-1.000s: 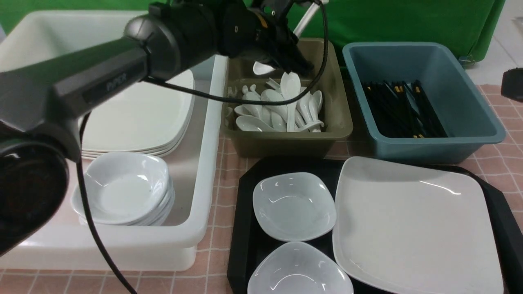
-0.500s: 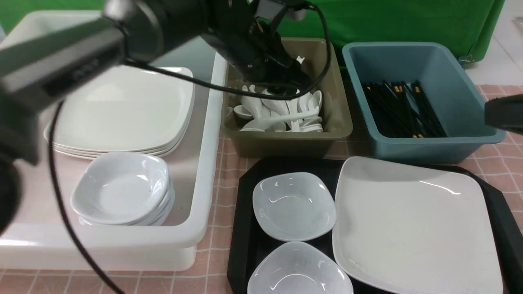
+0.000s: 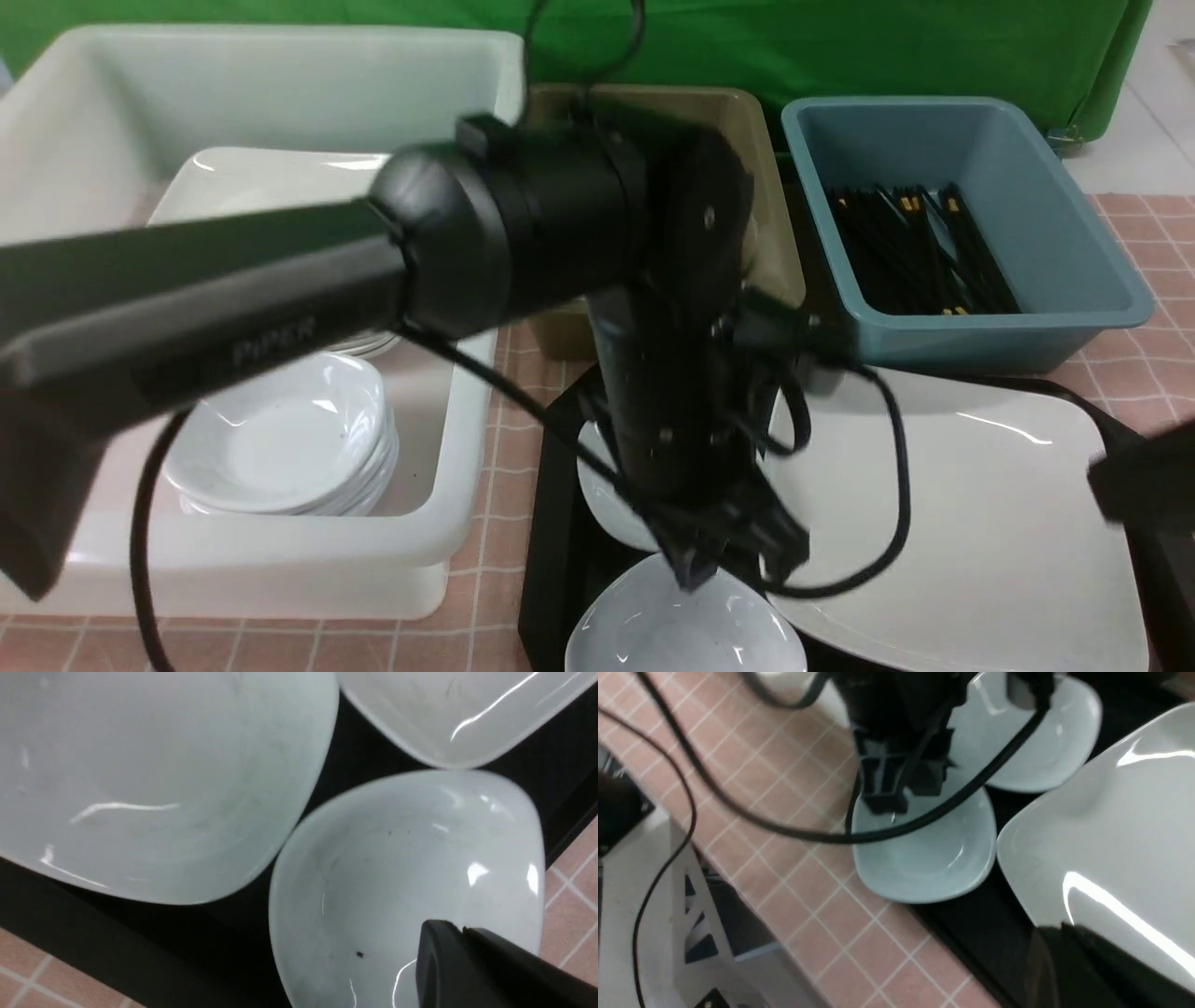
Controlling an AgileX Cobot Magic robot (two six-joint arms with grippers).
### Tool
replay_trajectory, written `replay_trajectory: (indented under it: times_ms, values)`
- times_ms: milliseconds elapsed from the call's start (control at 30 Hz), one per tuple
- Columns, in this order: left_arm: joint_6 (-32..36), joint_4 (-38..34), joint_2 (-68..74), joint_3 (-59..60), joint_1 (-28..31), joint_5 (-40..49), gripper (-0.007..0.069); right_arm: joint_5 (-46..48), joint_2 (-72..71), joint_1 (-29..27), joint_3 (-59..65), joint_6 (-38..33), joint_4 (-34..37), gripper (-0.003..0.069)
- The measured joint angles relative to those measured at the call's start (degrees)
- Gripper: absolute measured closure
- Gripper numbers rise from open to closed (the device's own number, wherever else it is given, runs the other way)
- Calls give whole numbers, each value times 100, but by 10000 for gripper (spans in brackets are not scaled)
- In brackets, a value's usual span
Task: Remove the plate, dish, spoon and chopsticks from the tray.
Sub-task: Use the left arm to grab a small plate from the dinner plate
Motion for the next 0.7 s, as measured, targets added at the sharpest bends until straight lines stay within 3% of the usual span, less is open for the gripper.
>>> replay_trajectory:
  times_ms: [133,167,233,267,367,500,700]
  values:
    - [-181,249,96,120,-11,-183,412,-12,0,0,-5,-33,-32,629]
    - [-244,471,149,134,-13,-308,328,-12,0,0,-5,-33,-32,629]
    - [-286,571,187,134,-13,-387,283,-12,0,0,-5,-33,-32,629]
    - [-321,670,258,134,-7,-484,215,-12,0,0,-5,-33,-32,629]
    - [-454,691,407,134,32,-514,127,-12,0,0,-5,-33,-32,629]
    - [-581,658,602,134,65,-457,88,-12,0,0,-5,-33,-26,629]
    - [-634,584,822,134,66,-331,122,-12,0,0,-5,-33,61,629]
